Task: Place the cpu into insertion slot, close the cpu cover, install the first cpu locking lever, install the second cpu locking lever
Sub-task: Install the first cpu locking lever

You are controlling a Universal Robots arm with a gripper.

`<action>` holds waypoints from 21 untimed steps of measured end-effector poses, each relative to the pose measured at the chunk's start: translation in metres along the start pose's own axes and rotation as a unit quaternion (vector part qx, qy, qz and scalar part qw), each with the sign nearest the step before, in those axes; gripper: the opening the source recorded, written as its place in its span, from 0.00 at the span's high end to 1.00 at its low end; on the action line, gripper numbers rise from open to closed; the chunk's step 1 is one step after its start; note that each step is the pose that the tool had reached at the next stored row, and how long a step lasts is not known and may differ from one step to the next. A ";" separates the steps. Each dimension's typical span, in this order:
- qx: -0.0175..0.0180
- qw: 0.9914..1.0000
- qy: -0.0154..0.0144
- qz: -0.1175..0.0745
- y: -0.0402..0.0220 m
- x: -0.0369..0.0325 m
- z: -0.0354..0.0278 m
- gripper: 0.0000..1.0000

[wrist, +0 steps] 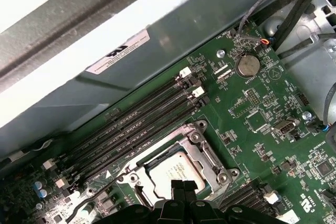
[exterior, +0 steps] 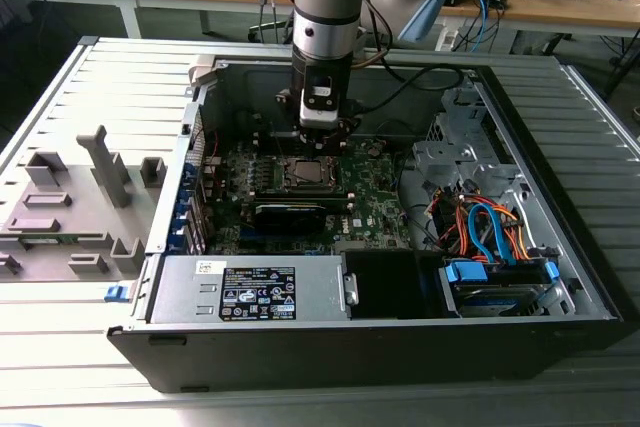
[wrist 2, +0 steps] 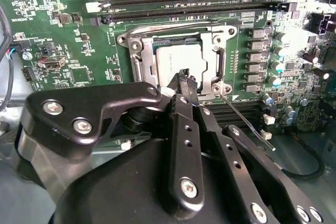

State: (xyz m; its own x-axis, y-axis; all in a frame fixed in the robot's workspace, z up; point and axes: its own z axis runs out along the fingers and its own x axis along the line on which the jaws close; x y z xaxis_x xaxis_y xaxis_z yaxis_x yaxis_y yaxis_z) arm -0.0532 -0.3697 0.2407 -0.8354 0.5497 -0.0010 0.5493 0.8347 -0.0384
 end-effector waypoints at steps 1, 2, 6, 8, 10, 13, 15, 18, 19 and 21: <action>0.000 1.000 0.000 -0.001 0.0000 0.0000 0.0000 0.89; 0.000 1.000 0.000 -0.002 0.0000 0.0000 0.0000 0.89; 0.000 1.000 0.000 -0.008 0.0000 0.0000 0.0000 0.89; 0.000 1.000 0.000 -0.012 0.0000 0.0000 0.0000 0.89; 0.000 1.000 -0.001 -0.015 0.0000 0.0000 0.0000 0.89; 0.000 1.000 -0.001 -0.019 0.0000 0.0000 0.0000 0.89; 0.000 1.000 -0.001 -0.022 0.0000 0.0000 0.0000 0.89; 0.000 1.000 -0.001 -0.026 0.0000 0.0000 0.0000 0.89; 0.000 1.000 -0.001 -0.027 0.0000 0.0000 0.0000 0.89; 0.000 1.000 -0.001 -0.030 0.0000 0.0000 0.0000 0.89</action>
State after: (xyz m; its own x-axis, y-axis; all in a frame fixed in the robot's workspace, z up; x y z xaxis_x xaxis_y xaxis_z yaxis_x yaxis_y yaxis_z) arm -0.0532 -0.3697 0.2407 -0.8668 0.4987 -0.0010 0.4983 0.8661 -0.0383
